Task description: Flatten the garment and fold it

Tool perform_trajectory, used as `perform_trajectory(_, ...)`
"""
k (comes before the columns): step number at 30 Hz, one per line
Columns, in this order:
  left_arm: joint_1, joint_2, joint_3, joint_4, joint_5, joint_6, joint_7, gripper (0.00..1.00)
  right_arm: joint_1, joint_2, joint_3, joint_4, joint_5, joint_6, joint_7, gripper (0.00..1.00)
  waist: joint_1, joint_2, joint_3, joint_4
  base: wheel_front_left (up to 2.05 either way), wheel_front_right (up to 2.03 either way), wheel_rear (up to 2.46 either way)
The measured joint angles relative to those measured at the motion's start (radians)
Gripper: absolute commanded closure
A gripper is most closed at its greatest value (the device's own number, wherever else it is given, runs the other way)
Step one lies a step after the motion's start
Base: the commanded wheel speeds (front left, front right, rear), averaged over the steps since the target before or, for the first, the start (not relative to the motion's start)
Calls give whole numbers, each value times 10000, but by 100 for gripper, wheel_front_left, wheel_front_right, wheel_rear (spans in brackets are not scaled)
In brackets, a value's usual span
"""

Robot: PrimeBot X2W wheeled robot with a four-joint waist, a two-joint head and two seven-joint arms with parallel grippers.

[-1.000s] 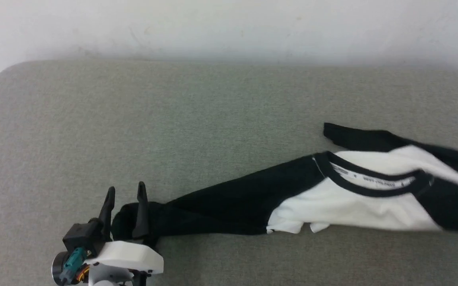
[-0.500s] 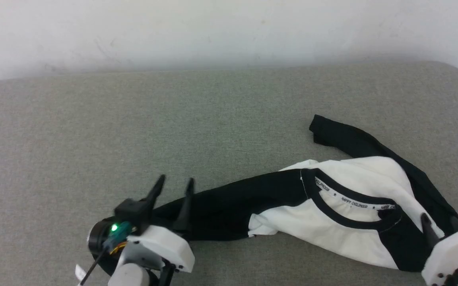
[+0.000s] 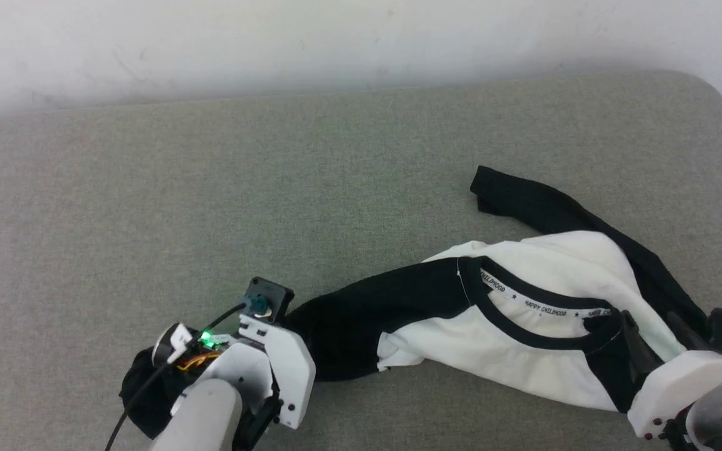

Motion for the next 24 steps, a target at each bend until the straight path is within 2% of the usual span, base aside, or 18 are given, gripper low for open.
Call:
perform_trajectory(2,-191,12,-146,224,4,-13,568,0,-35,8,127,0,88,0,-15,0,0,0,101,-22,0,0,0)
perform_trajectory(3,-308,40,-226,247,-17,-67,857,40,-87,8,167,-4,127,0,-40,0,0,0,149,-35,0,0,0)
perform_trajectory(5,-518,90,-251,190,-192,-169,1122,100,-196,4,230,-35,140,0,-71,0,0,0,240,-62,0,0,0)
perform_trajectory(7,-580,96,-94,77,-268,-102,727,100,-244,6,299,-65,150,0,-96,0,0,0,323,-84,0,0,0)
perform_trajectory(12,-580,155,1147,-169,-481,1018,-1026,100,-355,4,380,-111,228,0,-236,0,1,0,423,-26,0,0,0)
perform_trajectory(16,-580,481,2243,-205,-727,1797,-2134,100,-359,6,405,-127,224,0,-247,0,1,0,414,127,0,0,0)
perform_trajectory(24,-347,1032,3933,366,-1323,2755,-3051,100,-399,4,453,-178,102,0,-232,0,0,0,325,493,0,0,0)
